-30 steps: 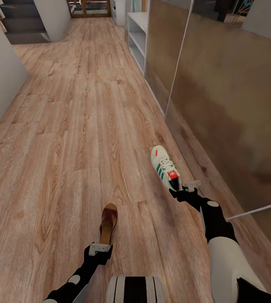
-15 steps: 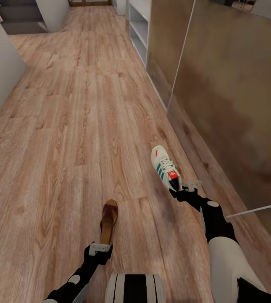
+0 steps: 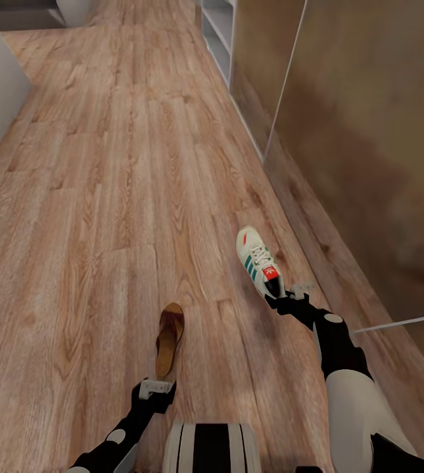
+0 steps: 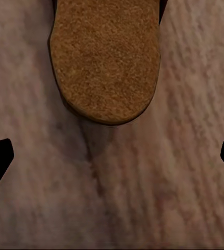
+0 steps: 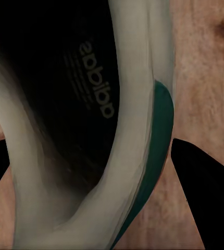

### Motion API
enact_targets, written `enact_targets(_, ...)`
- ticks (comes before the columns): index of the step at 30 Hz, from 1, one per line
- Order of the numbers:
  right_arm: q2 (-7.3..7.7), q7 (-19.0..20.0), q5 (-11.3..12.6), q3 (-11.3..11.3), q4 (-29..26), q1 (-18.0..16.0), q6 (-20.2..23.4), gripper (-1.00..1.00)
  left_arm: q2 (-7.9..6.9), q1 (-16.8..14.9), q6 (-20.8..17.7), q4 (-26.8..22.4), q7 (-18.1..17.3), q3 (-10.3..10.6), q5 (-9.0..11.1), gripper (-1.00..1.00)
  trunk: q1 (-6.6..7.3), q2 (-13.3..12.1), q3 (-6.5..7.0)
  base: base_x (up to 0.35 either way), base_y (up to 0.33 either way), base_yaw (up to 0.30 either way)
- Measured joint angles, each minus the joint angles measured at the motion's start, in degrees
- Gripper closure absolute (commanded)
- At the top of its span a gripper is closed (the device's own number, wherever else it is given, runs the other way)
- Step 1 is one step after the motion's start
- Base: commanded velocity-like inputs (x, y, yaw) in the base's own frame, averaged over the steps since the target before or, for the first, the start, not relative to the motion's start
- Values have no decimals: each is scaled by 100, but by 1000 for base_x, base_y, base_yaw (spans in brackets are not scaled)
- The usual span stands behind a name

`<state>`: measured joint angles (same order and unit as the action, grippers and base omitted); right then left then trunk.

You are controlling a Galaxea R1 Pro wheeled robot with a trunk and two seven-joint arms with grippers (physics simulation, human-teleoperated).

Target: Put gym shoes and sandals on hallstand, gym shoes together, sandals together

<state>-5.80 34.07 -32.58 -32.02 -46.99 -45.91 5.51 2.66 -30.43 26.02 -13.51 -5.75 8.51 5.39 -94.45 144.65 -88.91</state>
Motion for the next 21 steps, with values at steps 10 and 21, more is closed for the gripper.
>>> enact_targets(10, 0, 0, 10, 0, -7, -1, 0, 100, 0, 2, 14, 0, 0, 0, 1, -100, -2, 2, -58, 0, 0, 0)
enact_targets(21, 0, 0, 10, 0, -8, -1, 0, 100, 0, -2, 17, 0, 0, 0, 0, -100, -2, 2, -58, 116, 0, 0)
